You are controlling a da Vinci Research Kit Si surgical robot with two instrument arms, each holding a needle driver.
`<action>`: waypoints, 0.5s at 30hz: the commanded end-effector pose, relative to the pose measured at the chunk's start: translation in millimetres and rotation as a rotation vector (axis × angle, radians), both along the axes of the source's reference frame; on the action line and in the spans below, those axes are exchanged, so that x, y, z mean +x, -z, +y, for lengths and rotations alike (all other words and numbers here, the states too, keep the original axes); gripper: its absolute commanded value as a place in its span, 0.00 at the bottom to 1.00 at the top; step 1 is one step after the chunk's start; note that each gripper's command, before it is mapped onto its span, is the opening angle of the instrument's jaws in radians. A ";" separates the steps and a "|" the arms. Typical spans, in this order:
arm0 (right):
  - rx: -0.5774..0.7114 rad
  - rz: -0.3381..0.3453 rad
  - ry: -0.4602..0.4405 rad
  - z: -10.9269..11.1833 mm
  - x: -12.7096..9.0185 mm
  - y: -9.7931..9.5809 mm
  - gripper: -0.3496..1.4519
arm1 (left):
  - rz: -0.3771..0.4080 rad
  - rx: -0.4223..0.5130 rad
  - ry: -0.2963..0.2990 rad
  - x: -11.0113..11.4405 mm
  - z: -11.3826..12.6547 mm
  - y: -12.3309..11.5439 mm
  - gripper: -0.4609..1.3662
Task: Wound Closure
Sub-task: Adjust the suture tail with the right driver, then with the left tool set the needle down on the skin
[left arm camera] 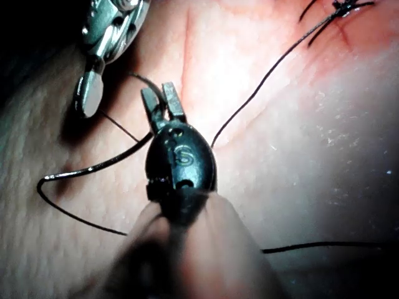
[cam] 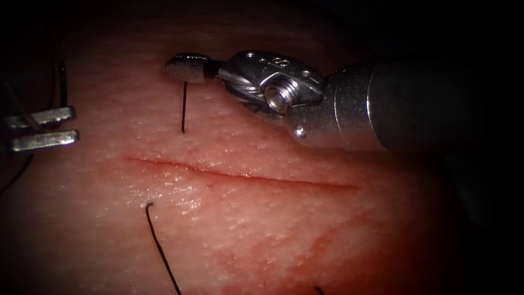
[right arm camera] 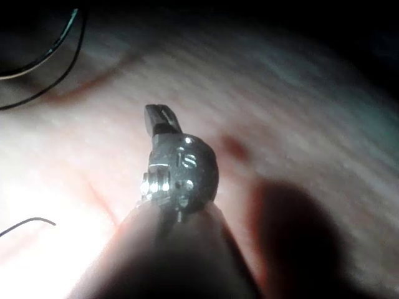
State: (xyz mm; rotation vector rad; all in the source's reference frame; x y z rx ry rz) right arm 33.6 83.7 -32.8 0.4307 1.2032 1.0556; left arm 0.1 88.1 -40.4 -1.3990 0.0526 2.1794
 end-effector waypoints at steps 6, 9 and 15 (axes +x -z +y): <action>-0.058 -0.010 0.024 -1.0 -0.4 -0.7 0.84 | -0.001 0.005 -0.014 0.0 0.2 -0.2 0.06; -0.064 -0.006 0.036 -1.8 -1.3 -1.1 0.84 | 0.001 0.004 -0.010 0.0 0.6 -0.4 0.06; -0.062 -0.027 0.046 -2.9 -4.4 -0.8 0.84 | 0.012 0.007 0.000 0.4 1.9 -1.1 0.06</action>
